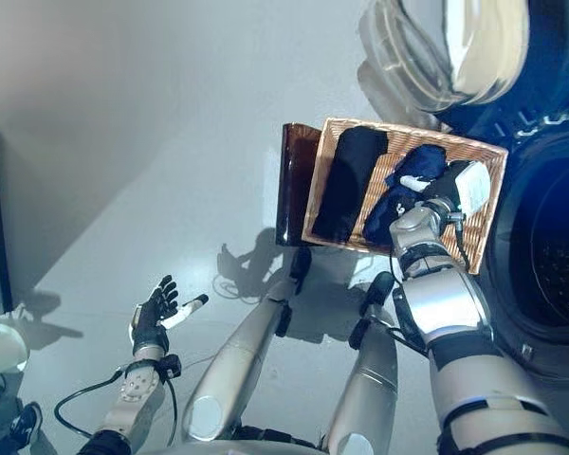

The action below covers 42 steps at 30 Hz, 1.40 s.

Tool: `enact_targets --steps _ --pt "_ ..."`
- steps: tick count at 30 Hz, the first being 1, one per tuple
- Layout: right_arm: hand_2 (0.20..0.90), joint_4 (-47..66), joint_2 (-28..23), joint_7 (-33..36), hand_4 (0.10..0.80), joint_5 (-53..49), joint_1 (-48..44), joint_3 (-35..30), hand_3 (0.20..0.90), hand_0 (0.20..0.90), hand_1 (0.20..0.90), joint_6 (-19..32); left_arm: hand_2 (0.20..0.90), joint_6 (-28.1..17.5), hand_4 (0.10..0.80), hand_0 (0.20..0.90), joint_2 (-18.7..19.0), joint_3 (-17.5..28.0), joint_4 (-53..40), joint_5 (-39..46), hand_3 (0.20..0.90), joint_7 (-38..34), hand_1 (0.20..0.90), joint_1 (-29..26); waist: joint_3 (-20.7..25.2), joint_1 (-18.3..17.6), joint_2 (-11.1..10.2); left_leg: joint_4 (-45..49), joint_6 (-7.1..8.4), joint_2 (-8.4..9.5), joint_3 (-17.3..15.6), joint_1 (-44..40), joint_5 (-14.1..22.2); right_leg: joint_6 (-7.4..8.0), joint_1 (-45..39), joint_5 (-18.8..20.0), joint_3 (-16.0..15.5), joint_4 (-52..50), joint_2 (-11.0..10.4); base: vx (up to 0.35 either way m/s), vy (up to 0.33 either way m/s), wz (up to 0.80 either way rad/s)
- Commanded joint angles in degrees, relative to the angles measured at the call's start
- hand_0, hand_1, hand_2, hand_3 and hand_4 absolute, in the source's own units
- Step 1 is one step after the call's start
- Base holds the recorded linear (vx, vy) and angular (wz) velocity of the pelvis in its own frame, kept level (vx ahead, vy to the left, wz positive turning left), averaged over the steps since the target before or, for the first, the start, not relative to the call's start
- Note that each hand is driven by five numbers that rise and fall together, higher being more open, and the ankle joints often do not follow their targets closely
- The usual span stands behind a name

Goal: Pick up the clothes and place them into the washing machine

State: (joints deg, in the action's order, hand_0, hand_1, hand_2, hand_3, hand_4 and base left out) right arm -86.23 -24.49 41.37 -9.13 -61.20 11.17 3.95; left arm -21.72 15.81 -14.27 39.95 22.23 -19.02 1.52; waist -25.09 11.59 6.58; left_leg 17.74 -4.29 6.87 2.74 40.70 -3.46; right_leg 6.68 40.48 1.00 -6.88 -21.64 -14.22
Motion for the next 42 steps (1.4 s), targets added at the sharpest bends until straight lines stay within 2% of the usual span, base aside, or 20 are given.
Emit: enact_targets --steps 1,6,7,8,11,12,15,20,25,28,29,30,31,32,34,37,39,40,42 --pt "0.200 3.73 -7.33 1.54 0.300 -7.09 4.19 -2.61 0.200 0.200 0.200 6.15 0.900 -2.84 0.800 0.900 1.78 1.68 2.73 0.88 0.900 -0.59 0.900 3.19 4.47 -0.50 2.09 -0.54 3.58 0.11 -1.53 0.62 2.74 -3.83 -2.88 -1.20 0.25 1.07 1.71 -0.051 0.038 -0.20" --pt "0.200 6.62 -7.55 -2.61 0.300 -25.33 11.26 -13.51 0.200 0.200 0.200 13.68 0.900 -2.16 0.800 0.900 1.65 1.96 2.77 1.13 0.900 1.76 0.900 4.76 6.25 -1.15 3.11 -2.60 3.38 0.05 -2.34 -3.19 2.86 -3.11 -6.30 -0.40 0.79 3.91 1.46 0.053 0.026 -0.15" --pt "0.200 7.92 -5.96 -6.00 0.300 -33.70 13.95 -16.59 0.200 0.200 0.200 16.96 0.900 -1.63 0.800 0.900 1.44 1.94 2.59 1.47 0.900 2.96 0.900 5.18 6.78 -1.25 3.51 -3.05 3.26 0.22 -2.65 -4.00 2.88 -2.96 -7.16 -0.24 1.07 4.72 1.33 0.056 0.015 -0.10" --pt "0.200 7.85 -5.98 -6.36 0.300 -34.03 14.21 -16.66 0.200 0.200 0.200 17.10 0.900 -1.60 0.800 0.900 1.58 1.86 2.56 1.50 0.900 3.00 0.900 5.29 6.86 -1.14 3.44 -3.10 3.25 0.22 -2.66 -4.11 2.88 -2.96 -7.28 -0.22 1.07 4.80 1.33 0.047 0.012 -0.13" --pt "0.200 12.97 -1.00 -12.27 0.300 -48.82 18.76 -22.31 0.200 0.200 0.200 23.17 0.900 -1.22 0.800 0.900 0.09 1.59 3.32 2.66 0.900 4.39 0.900 5.28 7.75 -1.76 4.72 -3.65 2.93 0.48 -3.10 -5.11 3.21 -2.75 -7.61 -0.28 1.82 5.34 1.20 0.032 0.049 -0.14" --pt "0.200 13.06 -0.91 -12.56 0.300 -49.12 19.08 -22.35 0.200 0.200 0.200 23.29 0.900 -1.23 0.800 0.900 0.20 1.53 3.35 2.71 0.900 4.43 0.900 5.37 7.86 -1.68 4.63 -3.67 2.92 0.48 -3.13 -5.14 3.22 -2.74 -7.61 -0.29 1.86 5.33 1.20 0.009 0.027 -0.19" --pt "0.200 22.31 5.38 -19.49 0.300 -58.05 24.13 -25.72 0.200 0.200 0.200 27.62 0.900 -1.51 0.800 0.900 -1.95 1.19 3.48 4.76 0.900 6.25 0.900 6.03 8.23 -2.30 6.33 -3.99 2.67 0.66 -3.65 -5.33 3.33 -2.68 -7.22 -0.53 2.73 5.20 1.05 0.013 0.053 -0.13" --pt "0.200 23.65 5.52 -20.11 0.300 -58.95 24.30 -27.65 0.200 0.200 0.200 29.63 0.900 -1.95 0.800 0.900 -3.05 0.71 4.74 5.28 0.900 7.40 0.900 6.63 9.01 -2.39 7.96 -3.77 2.59 1.06 -4.04 -5.35 3.63 -2.70 -6.64 -0.82 3.29 4.65 0.71 0.021 0.039 -0.06" --pt "0.200 25.13 1.87 -17.61 0.300 -56.54 20.70 -28.68 0.200 0.200 0.200 30.79 0.900 -2.73 0.800 0.900 -2.98 0.22 5.72 5.41 0.900 7.51 0.900 6.15 9.88 -2.13 10.05 -4.07 2.78 1.40 -4.53 -5.37 3.64 -2.54 -6.09 -0.87 4.43 4.48 0.41 0.023 0.036 -0.05" --pt "0.200 28.10 -4.30 -14.72 0.300 -53.07 17.40 -29.69 0.200 0.200 0.200 31.51 0.900 -3.13 0.800 0.900 -2.15 0.35 6.01 5.25 0.900 7.18 0.900 5.80 10.67 -2.30 10.79 -4.55 2.91 1.47 -4.96 -5.84 3.85 -2.30 -6.32 -0.63 5.37 5.15 0.33 0.030 0.030 -0.03" --pt "0.200 28.06 -4.50 -14.47 0.300 -52.86 17.20 -29.68 0.200 0.200 0.200 31.43 0.900 -3.15 0.800 0.900 -2.26 0.27 6.05 5.25 0.900 7.18 0.900 5.65 10.59 -2.18 10.90 -4.59 2.90 1.45 -5.02 -5.86 3.85 -2.28 -6.32 -0.59 5.43 5.21 0.35 0.038 0.045 0.00" --pt "0.200 28.87 -11.36 -12.65 0.300 -49.97 13.80 -29.28 0.200 0.200 0.200 31.17 0.900 -3.57 0.800 0.900 -1.27 0.44 5.55 5.11 0.900 7.37 0.900 5.86 11.21 -2.24 11.26 -4.76 2.88 1.70 -5.31 -6.08 4.07 -2.03 -6.40 -0.23 6.18 6.02 0.25 0.022 0.029 -0.04" --pt "0.200 28.69 -11.70 -12.38 0.300 -49.75 13.39 -29.09 0.200 0.200 0.200 31.07 0.900 -3.55 0.800 0.900 -1.48 0.37 5.52 5.14 0.900 7.38 0.900 5.71 11.09 -2.11 11.48 -4.76 2.86 1.63 -5.40 -6.06 4.10 -2.01 -6.37 -0.14 6.27 6.11 0.32 0.027 0.085 -0.07" --pt "0.200 29.88 -20.18 -12.04 0.300 -46.38 8.72 -25.41 0.200 0.200 0.200 29.63 0.900 -4.15 0.800 0.900 0.18 1.01 4.67 5.17 0.900 7.58 0.900 6.16 11.66 -2.10 11.30 -4.61 2.84 1.68 -6.07 -5.88 4.29 -1.70 -6.01 0.48 6.97 6.55 0.04 0.001 0.073 -0.11" --pt "0.200 34.59 -25.73 -12.69 0.300 -47.43 2.98 -22.52 0.200 0.200 0.200 31.49 0.900 -4.59 0.800 0.900 0.46 1.12 3.99 6.32 0.900 7.87 0.900 6.79 11.43 -2.48 11.41 -4.79 2.68 1.48 -7.15 -5.52 4.39 -1.43 -5.08 1.12 8.00 6.93 0.19 -0.008 0.077 -0.31" --pt "0.200 42.29 -25.77 -11.00 0.300 -47.13 3.24 -23.72 0.200 0.200 0.200 35.50 0.900 -4.76 0.800 0.900 0.13 1.08 2.83 7.27 0.900 7.30 0.900 7.45 11.41 -3.17 11.41 -5.20 2.47 1.28 -8.06 -5.26 4.36 -1.28 -3.89 1.27 9.15 6.73 0.47 0.009 0.038 -0.39" --pt "0.200 40.55 -23.42 -8.89 0.300 -45.85 5.55 -24.97 0.200 0.200 0.200 35.84 0.900 -4.72 0.800 0.900 -0.27 0.56 3.40 7.89 0.900 6.78 0.900 6.97 11.44 -3.31 11.39 -5.11 2.28 1.32 -8.17 -5.27 4.42 -1.28 -3.74 1.39 9.32 6.65 0.53 0.016 0.003 -0.17" --pt "0.900 38.43 -22.08 -8.87 0.800 -45.29 6.38 -24.84 0.900 0.900 0.900 34.52 0.900 -4.66 0.800 0.900 -0.35 0.56 4.39 7.74 0.900 6.54 0.900 6.52 11.31 -3.42 11.36 -4.96 2.17 1.32 -8.30 -5.41 4.46 -1.34 -3.66 1.52 9.44 6.43 0.64 -0.004 -0.008 -0.10" --pt "0.900 32.24 -18.78 -11.29 0.800 -45.81 8.97 -25.14 0.900 0.900 0.900 30.41 0.900 -4.34 0.800 0.900 -1.44 0.72 6.07 8.06 0.900 6.90 0.900 5.41 11.07 -3.64 11.53 -4.92 2.17 1.14 -8.51 -5.52 4.51 -1.39 -3.64 1.73 9.47 6.43 0.67 -0.024 -0.017 -0.06"
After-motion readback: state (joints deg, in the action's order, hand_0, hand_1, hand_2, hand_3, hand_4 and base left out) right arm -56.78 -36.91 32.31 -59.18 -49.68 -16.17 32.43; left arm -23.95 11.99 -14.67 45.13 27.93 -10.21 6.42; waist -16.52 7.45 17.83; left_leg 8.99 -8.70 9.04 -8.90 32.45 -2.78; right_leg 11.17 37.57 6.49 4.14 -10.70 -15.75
